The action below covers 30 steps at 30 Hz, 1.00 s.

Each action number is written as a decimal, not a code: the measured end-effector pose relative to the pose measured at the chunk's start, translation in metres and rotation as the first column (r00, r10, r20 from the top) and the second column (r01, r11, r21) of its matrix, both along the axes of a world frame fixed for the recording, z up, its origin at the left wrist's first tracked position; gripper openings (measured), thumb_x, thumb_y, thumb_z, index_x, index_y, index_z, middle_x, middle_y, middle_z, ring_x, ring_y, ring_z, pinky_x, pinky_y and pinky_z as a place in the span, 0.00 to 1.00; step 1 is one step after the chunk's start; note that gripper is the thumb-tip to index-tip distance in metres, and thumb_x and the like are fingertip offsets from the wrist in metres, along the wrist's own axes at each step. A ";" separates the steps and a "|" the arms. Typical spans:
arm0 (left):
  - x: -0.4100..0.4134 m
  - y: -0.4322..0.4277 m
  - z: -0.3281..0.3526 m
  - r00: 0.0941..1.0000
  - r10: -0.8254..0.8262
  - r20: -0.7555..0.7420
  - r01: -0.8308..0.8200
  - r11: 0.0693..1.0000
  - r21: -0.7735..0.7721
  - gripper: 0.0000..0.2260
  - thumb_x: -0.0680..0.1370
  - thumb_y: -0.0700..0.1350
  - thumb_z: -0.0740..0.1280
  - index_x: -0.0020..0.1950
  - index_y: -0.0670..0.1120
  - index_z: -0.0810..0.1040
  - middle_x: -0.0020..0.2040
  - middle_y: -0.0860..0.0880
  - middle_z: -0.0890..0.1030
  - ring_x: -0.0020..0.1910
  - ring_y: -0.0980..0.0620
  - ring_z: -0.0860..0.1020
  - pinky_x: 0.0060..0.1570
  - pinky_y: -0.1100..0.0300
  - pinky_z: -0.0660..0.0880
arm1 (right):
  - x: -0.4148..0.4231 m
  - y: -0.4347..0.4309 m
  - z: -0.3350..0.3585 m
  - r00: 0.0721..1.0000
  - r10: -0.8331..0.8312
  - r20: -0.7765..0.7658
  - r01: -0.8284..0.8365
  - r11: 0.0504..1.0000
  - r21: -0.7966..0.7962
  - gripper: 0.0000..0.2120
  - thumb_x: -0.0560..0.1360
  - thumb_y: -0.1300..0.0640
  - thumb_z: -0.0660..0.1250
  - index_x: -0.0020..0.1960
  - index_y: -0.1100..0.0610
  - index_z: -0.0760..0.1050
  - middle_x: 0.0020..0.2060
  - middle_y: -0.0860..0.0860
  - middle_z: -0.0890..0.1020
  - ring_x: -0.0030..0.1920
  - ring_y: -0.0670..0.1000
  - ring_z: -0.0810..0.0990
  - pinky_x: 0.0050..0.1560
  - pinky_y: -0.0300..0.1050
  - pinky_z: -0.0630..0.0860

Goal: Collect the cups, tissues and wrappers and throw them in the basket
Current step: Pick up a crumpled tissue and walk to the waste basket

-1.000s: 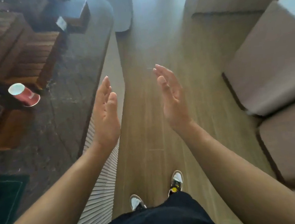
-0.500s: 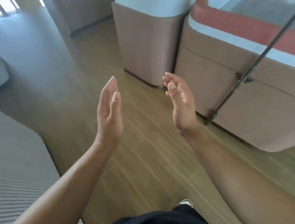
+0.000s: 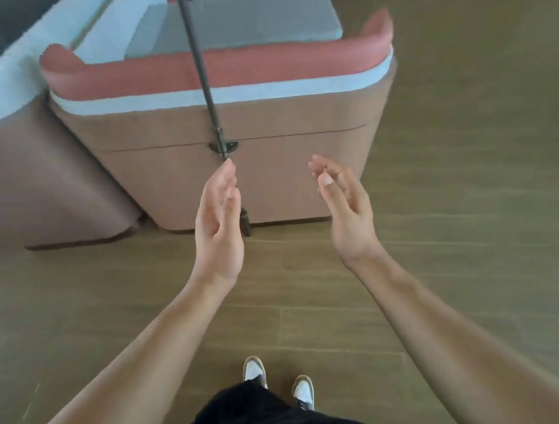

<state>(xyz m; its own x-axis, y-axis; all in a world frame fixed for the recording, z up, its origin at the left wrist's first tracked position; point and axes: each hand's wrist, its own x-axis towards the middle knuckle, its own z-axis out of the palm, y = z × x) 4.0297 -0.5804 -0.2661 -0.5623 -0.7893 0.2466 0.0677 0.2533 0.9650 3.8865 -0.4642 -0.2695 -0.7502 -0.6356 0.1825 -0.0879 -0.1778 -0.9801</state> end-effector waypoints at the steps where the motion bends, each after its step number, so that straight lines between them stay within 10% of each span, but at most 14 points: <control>1: -0.026 0.007 -0.003 0.998 -0.064 0.010 0.064 0.998 0.004 0.27 0.83 0.59 0.59 0.80 0.48 0.68 0.77 0.53 0.73 0.76 0.59 0.72 0.78 0.46 0.68 | -0.018 0.017 -0.001 0.998 -0.068 -0.007 0.068 0.998 -0.003 0.24 0.81 0.46 0.63 0.72 0.59 0.76 0.68 0.50 0.80 0.70 0.46 0.77 0.69 0.38 0.74; 12: -0.291 0.098 -0.019 0.870 -0.488 -0.076 0.493 0.867 0.069 0.23 0.81 0.58 0.59 0.74 0.52 0.72 0.75 0.49 0.75 0.75 0.54 0.73 0.76 0.42 0.70 | -0.197 0.158 -0.005 0.826 -0.564 -0.020 0.564 0.825 0.025 0.17 0.82 0.48 0.61 0.67 0.51 0.78 0.65 0.49 0.81 0.68 0.46 0.78 0.64 0.36 0.75; 30: -0.631 0.091 -0.019 0.830 -0.552 -0.086 0.557 0.827 0.072 0.23 0.82 0.58 0.58 0.75 0.53 0.72 0.76 0.51 0.75 0.75 0.55 0.74 0.74 0.48 0.74 | -0.521 0.167 -0.001 0.769 -0.640 0.014 0.639 0.769 0.029 0.19 0.81 0.50 0.61 0.68 0.54 0.77 0.65 0.51 0.82 0.68 0.49 0.79 0.64 0.37 0.76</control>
